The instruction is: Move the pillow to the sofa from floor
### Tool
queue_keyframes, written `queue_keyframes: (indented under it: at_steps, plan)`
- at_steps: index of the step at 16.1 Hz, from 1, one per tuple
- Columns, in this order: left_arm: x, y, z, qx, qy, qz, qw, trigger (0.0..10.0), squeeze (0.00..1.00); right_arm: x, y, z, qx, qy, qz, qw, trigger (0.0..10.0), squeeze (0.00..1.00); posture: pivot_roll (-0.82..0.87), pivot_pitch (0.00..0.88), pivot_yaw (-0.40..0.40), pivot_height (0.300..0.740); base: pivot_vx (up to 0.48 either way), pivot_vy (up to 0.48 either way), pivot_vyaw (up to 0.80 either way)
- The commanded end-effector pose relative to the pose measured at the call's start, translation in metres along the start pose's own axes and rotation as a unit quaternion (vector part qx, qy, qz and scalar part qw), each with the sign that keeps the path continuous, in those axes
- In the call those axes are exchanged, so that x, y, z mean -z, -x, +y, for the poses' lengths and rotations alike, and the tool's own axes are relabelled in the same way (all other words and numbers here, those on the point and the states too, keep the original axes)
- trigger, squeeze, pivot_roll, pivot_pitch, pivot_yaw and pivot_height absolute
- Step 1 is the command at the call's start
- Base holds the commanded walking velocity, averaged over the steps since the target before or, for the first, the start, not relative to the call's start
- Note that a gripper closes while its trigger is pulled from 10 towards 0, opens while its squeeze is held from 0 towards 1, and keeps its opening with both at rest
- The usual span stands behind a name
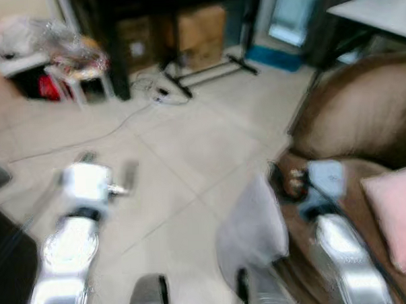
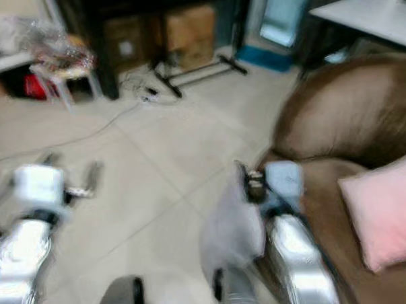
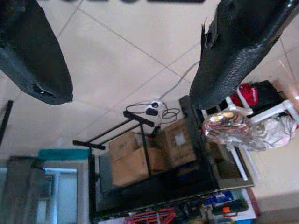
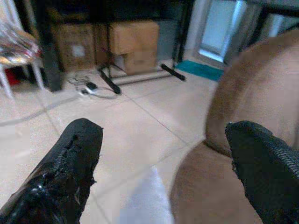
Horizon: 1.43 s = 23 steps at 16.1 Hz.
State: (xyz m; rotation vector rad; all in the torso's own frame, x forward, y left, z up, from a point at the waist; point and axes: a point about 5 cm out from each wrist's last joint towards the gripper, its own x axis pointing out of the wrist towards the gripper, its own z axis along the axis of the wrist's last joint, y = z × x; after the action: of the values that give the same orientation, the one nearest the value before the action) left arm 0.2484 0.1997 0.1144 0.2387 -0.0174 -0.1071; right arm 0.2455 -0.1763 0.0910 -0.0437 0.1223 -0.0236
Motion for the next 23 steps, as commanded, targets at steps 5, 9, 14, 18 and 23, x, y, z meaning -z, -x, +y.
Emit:
queue_keyframes:
  at_steps: [5,9,14,18,23]
  plan:
    - [0.0,0.002,0.012,-0.018,-0.018,0.003,1.0,10.0,0.14,-0.001,-0.003,0.006,-0.018,-0.051,0.008,0.999,10.0,0.0,-0.05,0.0,-0.036,0.603,0.25,0.0,0.16]
    - [0.003,0.001,0.01,-0.014,-0.023,0.012,1.0,10.0,0.12,0.005,-0.005,0.004,-0.034,-0.051,0.029,0.998,10.0,0.0,-0.06,0.0,-0.032,0.598,0.0,0.0,0.0]
    - [0.008,-0.001,0.006,0.0,-0.034,0.026,0.999,10.0,0.12,0.023,-0.013,-0.007,-0.004,-0.049,0.1,0.994,10.0,0.0,-0.06,0.0,-0.025,0.548,0.0,0.0,0.0]
    - [0.012,0.001,0.002,0.023,-0.042,0.039,0.998,10.0,0.12,0.029,-0.025,0.002,-0.028,-0.06,0.131,0.989,10.0,0.0,-0.05,0.02,-0.032,0.513,0.0,0.0,0.0]
    - [0.018,0.011,-0.005,0.103,-0.046,0.056,0.992,10.0,0.13,0.037,-0.043,0.017,-0.046,-0.126,0.151,0.979,10.0,1.0,-0.03,0.097,-0.027,0.493,0.0,0.0,0.0]
